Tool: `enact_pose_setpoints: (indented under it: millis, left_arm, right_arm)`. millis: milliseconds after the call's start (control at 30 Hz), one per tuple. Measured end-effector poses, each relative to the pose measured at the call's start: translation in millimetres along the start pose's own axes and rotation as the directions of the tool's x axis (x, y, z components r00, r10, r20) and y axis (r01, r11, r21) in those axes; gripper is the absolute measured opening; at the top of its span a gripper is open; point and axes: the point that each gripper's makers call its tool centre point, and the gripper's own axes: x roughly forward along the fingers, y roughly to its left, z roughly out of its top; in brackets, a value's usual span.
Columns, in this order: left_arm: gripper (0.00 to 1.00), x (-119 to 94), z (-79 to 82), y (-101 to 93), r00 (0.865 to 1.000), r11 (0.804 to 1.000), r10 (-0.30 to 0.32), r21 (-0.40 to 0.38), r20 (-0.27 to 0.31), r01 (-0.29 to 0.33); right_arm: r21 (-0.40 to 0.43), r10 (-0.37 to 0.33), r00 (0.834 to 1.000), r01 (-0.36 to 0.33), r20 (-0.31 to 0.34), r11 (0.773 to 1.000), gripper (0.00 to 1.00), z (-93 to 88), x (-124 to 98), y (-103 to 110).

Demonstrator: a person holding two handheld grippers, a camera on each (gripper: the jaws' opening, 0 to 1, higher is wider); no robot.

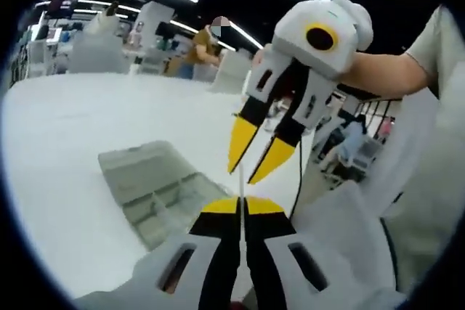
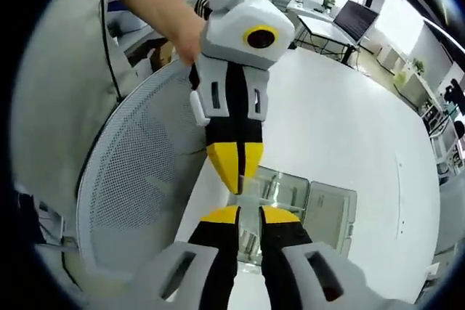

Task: Insert the divider into the dual guide fixture by aligning both edges with the guide slots and pushing it downward to the bottom, including one-sided entry, uneven engagement, binding, and posture correction.

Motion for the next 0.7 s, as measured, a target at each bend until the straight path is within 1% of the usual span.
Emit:
enact_pose_setpoints:
  millis: [133, 200, 333, 400, 433, 567, 700]
  left_arm:
    - [0.0, 1, 2.0, -1.7, 1.0, 0.999, -0.007, 0.052, -0.003, 0.007]
    - [0.0, 2, 0.6, -2.3, 1.0, 0.993, -0.012, 0.115, -0.025, 0.014]
    - [0.0, 2, 1.4, -2.4, 0.999, 0.985, -0.017, 0.172, -0.035, 0.023]
    - [0.0, 2, 1.1, -2.2, 0.999, 0.982, -0.021, 0.186, -0.039, 0.027]
    - [0.0, 2, 0.8, -1.4, 0.999, 0.977, -0.021, 0.212, -0.043, 0.029]
    - [0.0, 3, 1.3, -5.0, 0.998, 0.967, -0.029, 0.252, -0.052, 0.041]
    - [0.0, 4, 1.1, -7.1, 0.998, 0.96, -0.037, 0.276, -0.058, 0.052]
  right_arm:
    - [-0.009, 0.017, 1.0, -0.017, -0.009, 1.0, 0.05, -2.4, 2, -1]
    - [-0.005, 0.039, 0.999, -0.039, -0.013, 0.999, 0.04, -3.4, 2, 1]
    - [-0.007, 0.082, 0.997, -0.082, -0.015, 0.997, 0.0, -4.1, 2, 5]
    - [-0.005, 0.087, 0.996, -0.087, -0.015, 0.996, 0.0, -4.4, 2, 5]
    - [-0.003, 0.095, 0.995, -0.095, -0.016, 0.996, 0.0, -4.2, 2, 6]
    - [0.004, 0.123, 0.992, -0.123, -0.019, 0.992, 0.0, -4.9, 3, 8]
    - [0.014, 0.144, 0.989, -0.144, -0.022, 0.99, 0.0, -5.4, 4, 9]
